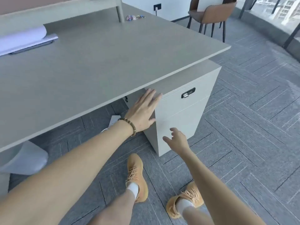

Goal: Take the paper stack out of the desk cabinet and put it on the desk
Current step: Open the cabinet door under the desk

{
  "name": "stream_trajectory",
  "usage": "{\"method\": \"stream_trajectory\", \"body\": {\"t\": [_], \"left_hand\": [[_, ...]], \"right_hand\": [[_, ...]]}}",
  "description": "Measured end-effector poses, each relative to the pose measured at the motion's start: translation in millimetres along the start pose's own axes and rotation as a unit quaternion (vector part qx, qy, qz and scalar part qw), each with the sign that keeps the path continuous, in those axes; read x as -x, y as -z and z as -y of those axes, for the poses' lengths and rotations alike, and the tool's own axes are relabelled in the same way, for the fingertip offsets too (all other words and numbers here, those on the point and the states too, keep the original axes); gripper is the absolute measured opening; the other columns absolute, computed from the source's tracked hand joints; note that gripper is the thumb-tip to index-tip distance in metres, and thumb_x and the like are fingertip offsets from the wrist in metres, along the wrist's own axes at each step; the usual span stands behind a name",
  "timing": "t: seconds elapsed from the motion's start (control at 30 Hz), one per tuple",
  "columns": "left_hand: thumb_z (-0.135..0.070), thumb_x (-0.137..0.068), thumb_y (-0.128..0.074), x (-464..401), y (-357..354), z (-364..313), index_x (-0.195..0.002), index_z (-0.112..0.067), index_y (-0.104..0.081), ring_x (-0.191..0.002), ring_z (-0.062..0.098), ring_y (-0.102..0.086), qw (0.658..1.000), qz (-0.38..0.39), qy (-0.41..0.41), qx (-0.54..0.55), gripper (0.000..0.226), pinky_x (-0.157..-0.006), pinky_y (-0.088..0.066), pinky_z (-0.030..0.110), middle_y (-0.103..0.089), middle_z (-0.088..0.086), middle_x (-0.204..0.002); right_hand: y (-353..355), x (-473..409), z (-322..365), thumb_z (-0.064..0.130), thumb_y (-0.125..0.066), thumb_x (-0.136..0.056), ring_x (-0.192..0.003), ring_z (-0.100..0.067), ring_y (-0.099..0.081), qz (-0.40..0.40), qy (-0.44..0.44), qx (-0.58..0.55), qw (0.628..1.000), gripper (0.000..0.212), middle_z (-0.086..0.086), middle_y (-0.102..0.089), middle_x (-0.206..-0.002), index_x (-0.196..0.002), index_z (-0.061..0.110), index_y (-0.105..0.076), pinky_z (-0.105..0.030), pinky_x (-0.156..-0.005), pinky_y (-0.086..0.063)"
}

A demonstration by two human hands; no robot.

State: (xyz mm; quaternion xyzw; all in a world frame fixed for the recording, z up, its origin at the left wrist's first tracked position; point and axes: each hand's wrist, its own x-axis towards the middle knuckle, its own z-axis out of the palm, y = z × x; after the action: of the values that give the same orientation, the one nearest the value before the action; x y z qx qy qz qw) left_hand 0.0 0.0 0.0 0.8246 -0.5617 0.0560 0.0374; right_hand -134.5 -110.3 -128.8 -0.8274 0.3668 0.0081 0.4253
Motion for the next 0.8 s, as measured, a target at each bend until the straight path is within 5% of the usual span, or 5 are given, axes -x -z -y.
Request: {"method": "stream_trajectory", "body": {"t": [0.17,0.3,0.4,0.57,0.8], "left_hand": [[-0.047,-0.080,-0.074,-29.7,-17.0,26.7,-0.158,-0.009,-0.006,-0.155,0.027,-0.002,0.998,-0.007,-0.026,-0.049,0.110,-0.126,-0.004,0.039,-0.006,0.012,-0.167],[-0.048,-0.072,-0.081,-42.2,-32.3,33.2,-0.156,-0.009,-0.018,-0.154,0.026,-0.010,0.997,-0.060,-0.036,-0.043,0.112,-0.124,-0.003,0.034,-0.017,0.010,-0.166],[-0.044,-0.067,-0.085,-43.3,-37.1,33.0,-0.154,-0.009,-0.026,-0.153,0.026,-0.017,0.995,-0.086,-0.035,-0.029,0.111,-0.125,-0.007,0.034,-0.025,0.009,-0.163],[-0.042,-0.060,-0.089,-44.5,-42.1,35.2,-0.152,-0.008,-0.031,-0.152,0.027,-0.020,0.995,-0.095,-0.027,-0.020,0.113,-0.125,-0.003,0.030,-0.030,0.009,-0.162],[-0.036,-0.061,-0.090,-41.9,-34.8,21.5,-0.152,-0.009,-0.030,-0.152,0.026,-0.019,0.997,-0.078,0.010,-0.016,0.112,-0.125,-0.002,0.033,-0.029,0.009,-0.162]], "right_hand": [[-37.3,-23.4,12.3,0.035,-0.070,-0.089,-0.138,-0.032,-0.047,-0.013,0.005,-0.089,0.996,0.080,-0.015,-0.048,-0.149,-0.154,0.011,-0.031,-0.040,-0.109,-0.042],[-51.1,-48.0,16.1,0.029,-0.078,-0.083,-0.135,-0.033,-0.051,-0.118,-0.020,-0.170,0.978,0.083,-0.014,-0.043,-0.150,-0.149,0.008,-0.032,-0.039,-0.105,-0.042],[-55.2,-57.5,13.9,0.031,-0.082,-0.078,-0.136,-0.037,-0.048,-0.150,-0.047,-0.199,0.967,0.108,-0.015,-0.028,-0.160,-0.159,0.013,-0.014,-0.043,-0.108,-0.040],[-64.6,-73.6,17.7,0.051,-0.084,-0.064,-0.153,-0.032,-0.024,-0.179,-0.058,-0.143,0.972,0.136,-0.012,-0.006,-0.168,-0.160,0.012,0.004,-0.050,-0.121,-0.026],[-58.0,-61.6,11.4,0.047,-0.078,-0.066,-0.154,-0.031,-0.021,-0.199,-0.037,-0.076,0.976,0.126,-0.014,-0.011,-0.168,-0.160,0.010,-0.002,-0.046,-0.123,-0.025]]}}
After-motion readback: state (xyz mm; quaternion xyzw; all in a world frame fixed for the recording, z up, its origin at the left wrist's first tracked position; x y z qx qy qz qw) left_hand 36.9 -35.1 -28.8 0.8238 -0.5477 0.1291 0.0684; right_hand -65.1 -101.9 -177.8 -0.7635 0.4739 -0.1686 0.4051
